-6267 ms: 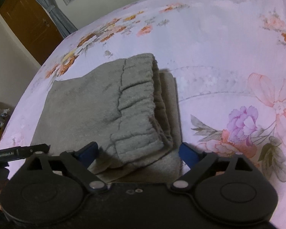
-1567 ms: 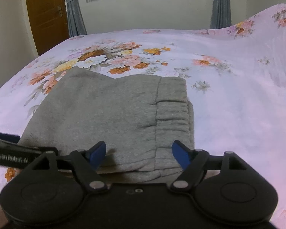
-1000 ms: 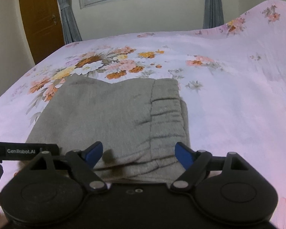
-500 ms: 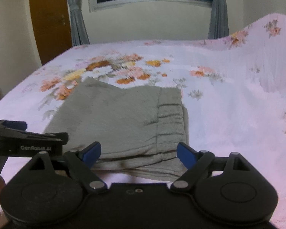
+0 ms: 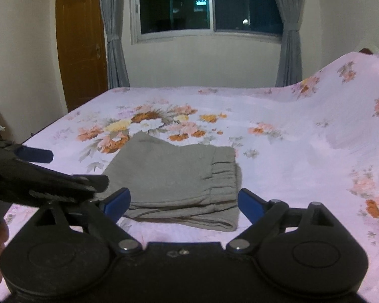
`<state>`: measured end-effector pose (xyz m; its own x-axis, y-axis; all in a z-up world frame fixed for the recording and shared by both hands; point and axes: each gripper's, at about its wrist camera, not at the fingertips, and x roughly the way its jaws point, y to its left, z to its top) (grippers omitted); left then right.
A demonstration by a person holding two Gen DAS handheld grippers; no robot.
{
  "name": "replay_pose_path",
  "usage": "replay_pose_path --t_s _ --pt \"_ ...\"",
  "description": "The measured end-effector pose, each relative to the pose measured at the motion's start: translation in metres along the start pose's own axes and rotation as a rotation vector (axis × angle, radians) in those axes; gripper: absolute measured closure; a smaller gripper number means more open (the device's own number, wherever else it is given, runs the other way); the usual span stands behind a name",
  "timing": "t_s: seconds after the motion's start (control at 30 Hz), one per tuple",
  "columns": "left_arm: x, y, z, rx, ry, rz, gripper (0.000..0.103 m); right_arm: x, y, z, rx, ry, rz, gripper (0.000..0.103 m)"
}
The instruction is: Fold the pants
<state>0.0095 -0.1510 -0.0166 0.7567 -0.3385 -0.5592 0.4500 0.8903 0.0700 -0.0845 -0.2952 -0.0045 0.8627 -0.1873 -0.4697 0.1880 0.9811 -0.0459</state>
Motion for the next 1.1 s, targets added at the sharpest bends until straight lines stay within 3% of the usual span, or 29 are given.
replay_pose_path --t_s 0.1,0.2,0.47,0.8,1.1 --pt "-0.027 0.007 -0.007 -0.013 -0.032 0.017 0.0 -0.024 -0.002 -0.002 0.022 -0.015 -0.015 0.007" --pt "-0.05 0.006 -0.015 0.041 -0.06 0.064 0.0 -0.042 0.0 -0.007 0.035 -0.025 -0.022 0.001" --pt "-0.091 0.014 -0.027 -0.018 -0.041 0.036 0.0 -0.074 0.008 -0.006 0.081 -0.045 -0.072 0.0" --pt "-0.105 0.024 -0.032 -0.098 -0.009 0.077 0.0 -0.087 0.019 -0.003 0.075 -0.05 -0.064 0.0" --pt "-0.1 0.022 -0.032 -0.089 0.005 0.099 0.0 -0.088 0.02 -0.001 0.079 -0.064 -0.086 0.0"
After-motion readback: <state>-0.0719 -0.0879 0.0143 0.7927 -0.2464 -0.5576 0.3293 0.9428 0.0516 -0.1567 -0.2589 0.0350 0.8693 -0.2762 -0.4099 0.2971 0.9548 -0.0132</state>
